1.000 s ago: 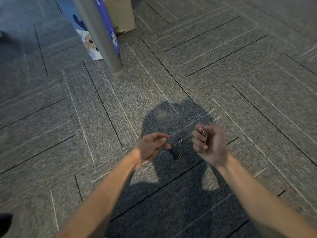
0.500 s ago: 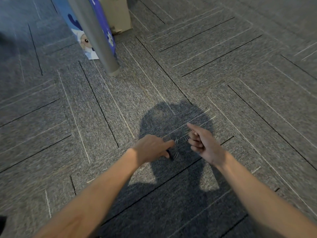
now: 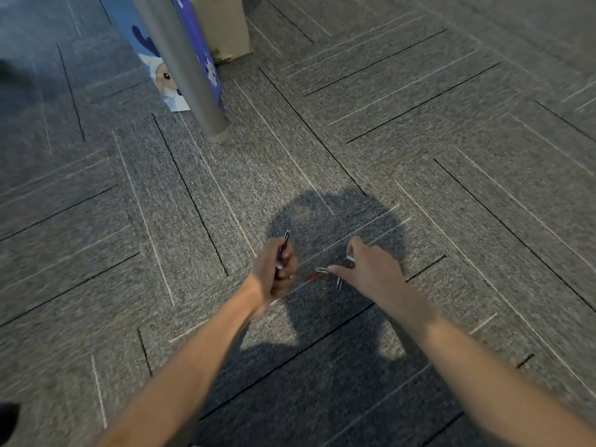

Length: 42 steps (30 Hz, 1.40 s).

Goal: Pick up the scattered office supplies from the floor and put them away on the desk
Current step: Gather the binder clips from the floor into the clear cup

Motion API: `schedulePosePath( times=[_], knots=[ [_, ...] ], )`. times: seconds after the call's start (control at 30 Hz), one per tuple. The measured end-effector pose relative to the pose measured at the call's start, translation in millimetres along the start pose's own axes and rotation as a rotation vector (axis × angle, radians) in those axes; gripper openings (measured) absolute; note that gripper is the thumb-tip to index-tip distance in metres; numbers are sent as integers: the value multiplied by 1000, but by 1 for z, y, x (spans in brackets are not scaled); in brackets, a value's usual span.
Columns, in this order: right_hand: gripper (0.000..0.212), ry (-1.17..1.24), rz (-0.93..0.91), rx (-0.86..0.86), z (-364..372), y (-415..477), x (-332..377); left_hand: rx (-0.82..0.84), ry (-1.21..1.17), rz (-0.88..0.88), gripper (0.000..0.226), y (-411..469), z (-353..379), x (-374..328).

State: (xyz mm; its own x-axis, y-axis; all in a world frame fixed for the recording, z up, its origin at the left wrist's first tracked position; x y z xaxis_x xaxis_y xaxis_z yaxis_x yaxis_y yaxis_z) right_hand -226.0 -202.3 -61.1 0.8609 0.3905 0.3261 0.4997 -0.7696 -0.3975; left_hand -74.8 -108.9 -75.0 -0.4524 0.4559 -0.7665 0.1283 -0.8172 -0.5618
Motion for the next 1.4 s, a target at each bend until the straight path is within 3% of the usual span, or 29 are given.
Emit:
schedulePosePath(
  times=[0.07, 0.17, 0.27, 0.3, 0.37, 0.43, 0.53, 0.6, 0.67, 0.8, 1.13, 1.4],
  knots=[
    [38, -5, -47, 17, 2, 3, 4, -57, 176, 12, 45, 0, -9, -3],
    [25, 15, -104, 68, 9, 7, 4, -112, 896, 98, 43, 4, -11, -14],
    [19, 43, -99, 159, 12, 10, 2, -27, 1505, 172, 41, 5, -1, -14],
    [17, 132, -82, 184, 13, 11, 0, -12, 1626, 213, 41, 5, 3, -14],
    [21, 564, -37, 244, 13, 9, -1, -18, 1685, 273, 36, 6, 9, -15],
    [29, 1133, -60, 279, 5, 3, 2, -26, 1405, 271, 29, 7, 14, -18],
    [14, 1725, -112, 297, -10, -7, 4, 63, 598, 195, 28, 4, 18, -17],
    [10, 1849, -120, 291, -12, -9, 2, 161, 37, 129, 31, -3, 21, -19],
    [18, 1811, -127, 275, -12, -9, 3, 209, -260, 135, 32, -8, 23, -29],
    [41, 1733, -71, 319, -8, -6, 13, 241, -438, 182, 39, -11, 30, -42],
    [37, 1644, -12, 370, -5, -2, 23, 176, -466, 167, 30, -8, 34, -46],
    [37, 1653, -21, 358, -3, -1, 16, 162, -625, 126, 17, 4, 35, -35]
  ],
)
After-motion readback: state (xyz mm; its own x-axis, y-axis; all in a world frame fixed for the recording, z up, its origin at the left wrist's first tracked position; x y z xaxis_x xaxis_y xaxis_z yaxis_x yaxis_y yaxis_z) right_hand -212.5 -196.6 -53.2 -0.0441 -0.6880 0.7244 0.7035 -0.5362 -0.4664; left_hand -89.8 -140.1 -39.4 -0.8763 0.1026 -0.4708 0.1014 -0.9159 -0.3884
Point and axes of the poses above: each hand's wrist, its own y-axis towards the middle knuckle, its own z-axis out of the palm, x = y × z, the point moved 7 cm from there along y, towards the middle knuckle, and after that the axes turned 1 degree about x, right-handed, at the moved point
